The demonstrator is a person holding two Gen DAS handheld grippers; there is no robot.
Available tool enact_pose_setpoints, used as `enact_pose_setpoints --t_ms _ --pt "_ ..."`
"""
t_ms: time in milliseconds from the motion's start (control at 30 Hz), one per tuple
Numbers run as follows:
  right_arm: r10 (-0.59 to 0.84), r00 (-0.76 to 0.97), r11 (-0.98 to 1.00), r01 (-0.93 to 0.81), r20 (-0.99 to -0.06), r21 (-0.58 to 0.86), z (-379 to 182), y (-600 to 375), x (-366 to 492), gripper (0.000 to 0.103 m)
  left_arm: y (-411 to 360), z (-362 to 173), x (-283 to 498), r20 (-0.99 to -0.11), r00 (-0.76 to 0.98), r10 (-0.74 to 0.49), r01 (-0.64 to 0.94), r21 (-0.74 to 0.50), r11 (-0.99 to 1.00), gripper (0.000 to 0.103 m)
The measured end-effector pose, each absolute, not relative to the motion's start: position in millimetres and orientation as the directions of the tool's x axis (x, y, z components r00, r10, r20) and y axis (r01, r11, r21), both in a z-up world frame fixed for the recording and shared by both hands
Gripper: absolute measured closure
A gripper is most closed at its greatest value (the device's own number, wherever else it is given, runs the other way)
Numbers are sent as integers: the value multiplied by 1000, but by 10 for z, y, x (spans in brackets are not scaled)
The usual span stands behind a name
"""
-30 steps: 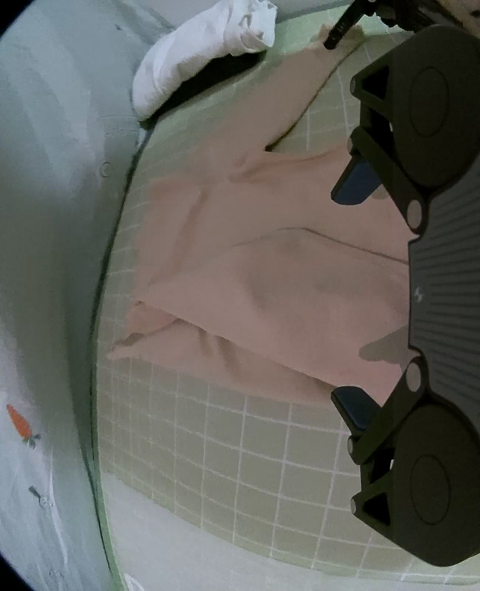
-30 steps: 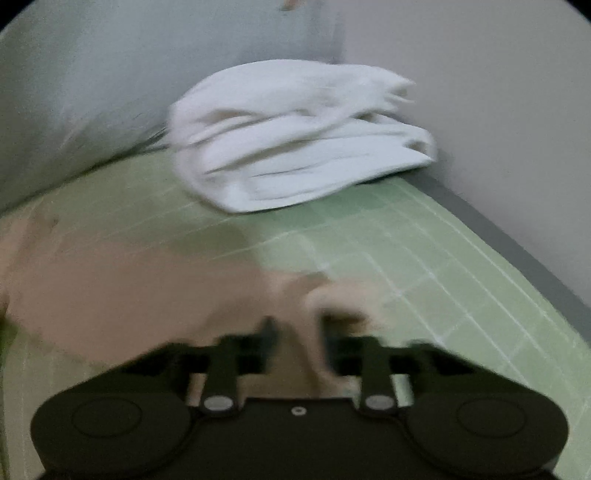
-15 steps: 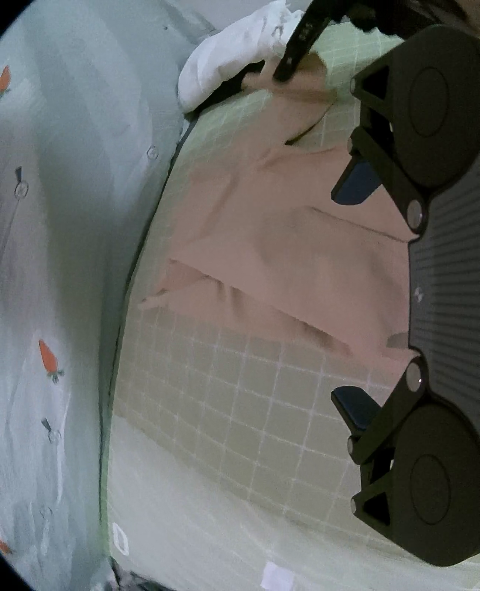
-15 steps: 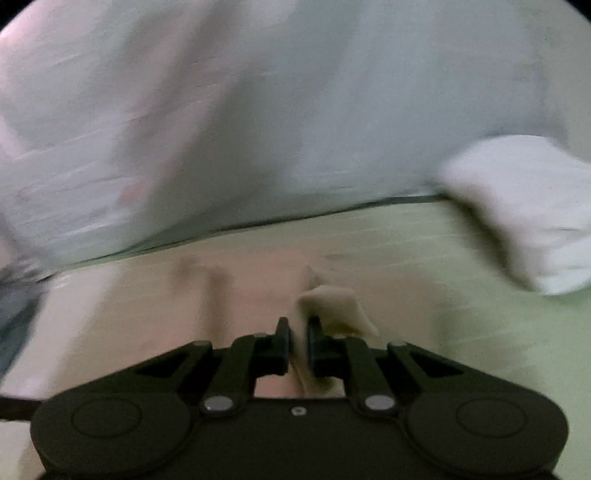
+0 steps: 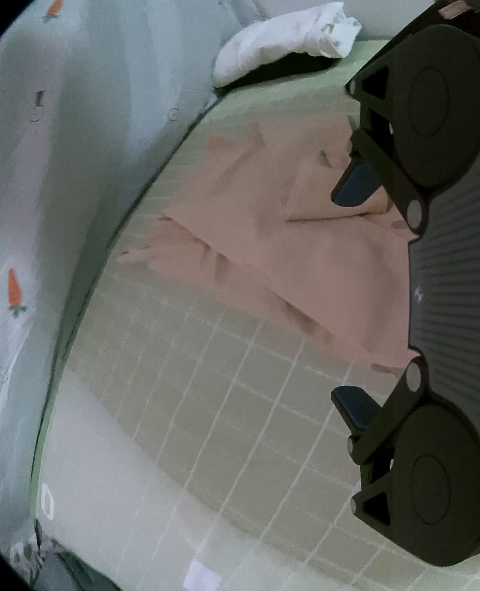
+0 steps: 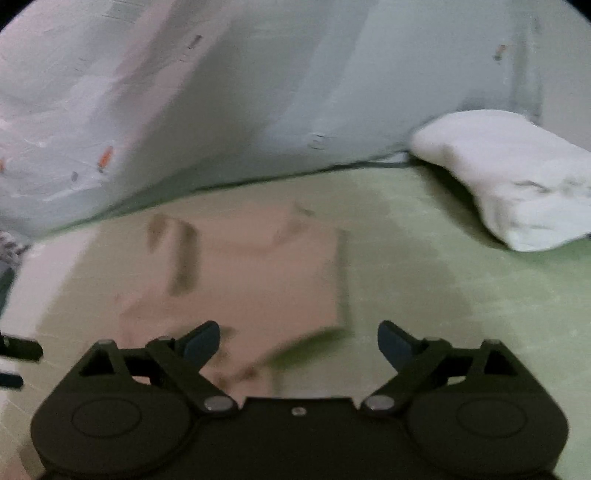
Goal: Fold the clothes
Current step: 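Grasp the shirt edge with the right gripper and fold it over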
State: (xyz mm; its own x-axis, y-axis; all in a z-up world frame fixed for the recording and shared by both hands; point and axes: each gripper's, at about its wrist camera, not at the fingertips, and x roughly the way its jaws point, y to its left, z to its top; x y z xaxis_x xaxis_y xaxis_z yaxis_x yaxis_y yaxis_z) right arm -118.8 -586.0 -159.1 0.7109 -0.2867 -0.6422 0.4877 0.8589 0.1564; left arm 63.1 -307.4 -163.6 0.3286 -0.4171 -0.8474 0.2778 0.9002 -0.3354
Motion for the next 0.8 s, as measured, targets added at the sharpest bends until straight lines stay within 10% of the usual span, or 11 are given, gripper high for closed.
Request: enact_pose_setpoints --t_ms 367,567,800 --pt "-327 606 809 576 -725 116 -2031 -6174 -1414 10 -3992 -1957 646 -905 223 -361 395 -254 883 9" --pt "-330 581 799 592 -744 108 -2112 -6231 -1330 9 -4330 -2065 677 -907 173 -384 491 -259 832 35" --pt "-337 567 801 592 -751 88 -2095 -6163 -1341 9 -4376 -2082 660 -891 212 -402 498 -255 829 97"
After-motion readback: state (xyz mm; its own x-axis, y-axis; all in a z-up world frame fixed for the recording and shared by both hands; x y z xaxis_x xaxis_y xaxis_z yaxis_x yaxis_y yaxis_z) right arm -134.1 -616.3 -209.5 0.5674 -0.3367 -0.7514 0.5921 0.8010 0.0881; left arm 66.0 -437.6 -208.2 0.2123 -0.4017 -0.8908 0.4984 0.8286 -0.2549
